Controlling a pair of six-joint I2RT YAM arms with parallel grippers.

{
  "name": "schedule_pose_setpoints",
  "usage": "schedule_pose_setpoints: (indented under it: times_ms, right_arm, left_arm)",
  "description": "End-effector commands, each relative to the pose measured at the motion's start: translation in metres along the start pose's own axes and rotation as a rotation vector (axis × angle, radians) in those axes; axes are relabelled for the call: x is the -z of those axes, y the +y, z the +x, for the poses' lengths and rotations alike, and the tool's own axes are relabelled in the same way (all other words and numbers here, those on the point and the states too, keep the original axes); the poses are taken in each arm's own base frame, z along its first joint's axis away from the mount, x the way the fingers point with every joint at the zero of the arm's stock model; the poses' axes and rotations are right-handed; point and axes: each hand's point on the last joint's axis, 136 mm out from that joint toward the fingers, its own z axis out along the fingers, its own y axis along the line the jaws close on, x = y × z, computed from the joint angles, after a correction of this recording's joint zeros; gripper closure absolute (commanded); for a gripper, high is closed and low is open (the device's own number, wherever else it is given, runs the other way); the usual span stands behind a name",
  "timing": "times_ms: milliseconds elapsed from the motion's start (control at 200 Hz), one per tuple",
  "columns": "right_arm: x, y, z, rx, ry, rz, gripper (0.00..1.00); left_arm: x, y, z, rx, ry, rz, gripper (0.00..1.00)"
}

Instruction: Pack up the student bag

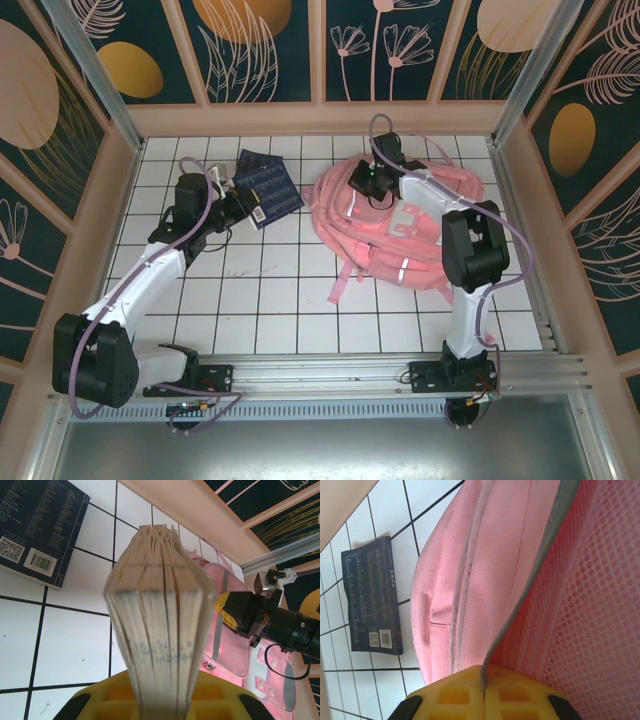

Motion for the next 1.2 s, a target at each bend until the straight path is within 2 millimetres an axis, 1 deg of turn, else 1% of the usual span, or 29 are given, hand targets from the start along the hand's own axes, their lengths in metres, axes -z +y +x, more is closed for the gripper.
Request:
schedule_pose_setpoints:
  times_ms: [0, 110, 195, 280, 345, 415, 455, 561, 646, 711, 771, 861, 961, 1031, 1121, 1196]
  right_arm:
    - [0.021, 0.039, -0.001, 0.132, 0.028, -0.121, 1.0]
    - [0.058, 0.056, 0.001, 0.238, 0.011, -0.18, 1.0]
    - [0.089, 0.071, 0.01, 0.319, 0.049, -0.251, 1.0]
    - [0.116, 0.074, 0.019, 0.382, 0.075, -0.281, 1.0]
    - [0.141, 0.076, 0.024, 0.41, 0.076, -0.343, 1.0]
    - [0.175, 0.084, 0.03, 0.412, 0.062, -0.498, 1.0]
    - [0.193, 0.089, 0.034, 0.414, 0.053, -0.578, 1.0]
    - [0.222, 0.095, 0.047, 0.455, 0.024, -0.638, 1.0]
    - [0.239, 0.095, 0.054, 0.495, -0.01, -0.655, 1.0]
    - [0.253, 0.098, 0.06, 0.528, -0.031, -0.688, 1.0]
    - [0.268, 0.103, 0.064, 0.549, -0.047, -0.729, 1.0]
    - [0.282, 0.107, 0.067, 0.573, -0.064, -0.754, 1.0]
    - [0.293, 0.108, 0.062, 0.573, -0.098, -0.749, 1.0]
    - [0.296, 0.107, 0.057, 0.555, -0.117, -0.741, 1.0]
    - [0.296, 0.106, 0.048, 0.515, -0.126, -0.74, 1.0]
    - [0.294, 0.104, 0.04, 0.481, -0.129, -0.735, 1.0]
  left_arm:
    - [0.005, -0.015, -0.012, -0.044, -0.037, 0.052, 1.0]
    - [0.007, -0.017, -0.015, -0.05, -0.039, 0.049, 1.0]
    - [0.008, -0.019, -0.016, -0.058, -0.039, 0.055, 1.0]
    - [0.009, -0.024, -0.016, -0.066, -0.031, 0.07, 1.0]
    - [0.01, -0.027, -0.016, -0.068, -0.024, 0.082, 1.0]
    - [0.012, -0.032, -0.015, -0.061, -0.014, 0.101, 1.0]
    - [0.014, -0.037, -0.014, -0.057, -0.007, 0.122, 1.0]
    - [0.022, -0.05, -0.012, -0.058, 0.008, 0.173, 1.0]
    - [0.029, -0.058, -0.011, -0.062, 0.018, 0.2, 1.0]
    - [0.032, -0.065, -0.005, -0.059, 0.047, 0.245, 1.0]
    - [0.033, -0.074, 0.004, -0.037, 0.093, 0.312, 1.0]
    - [0.033, -0.082, 0.02, 0.029, 0.173, 0.418, 1.0]
    - [0.033, -0.083, 0.034, 0.06, 0.237, 0.451, 1.0]
    - [0.034, -0.084, 0.044, 0.064, 0.268, 0.461, 1.0]
    - [0.037, -0.087, 0.056, 0.073, 0.296, 0.477, 1.0]
    - [0.035, -0.083, 0.064, 0.088, 0.309, 0.465, 1.0]
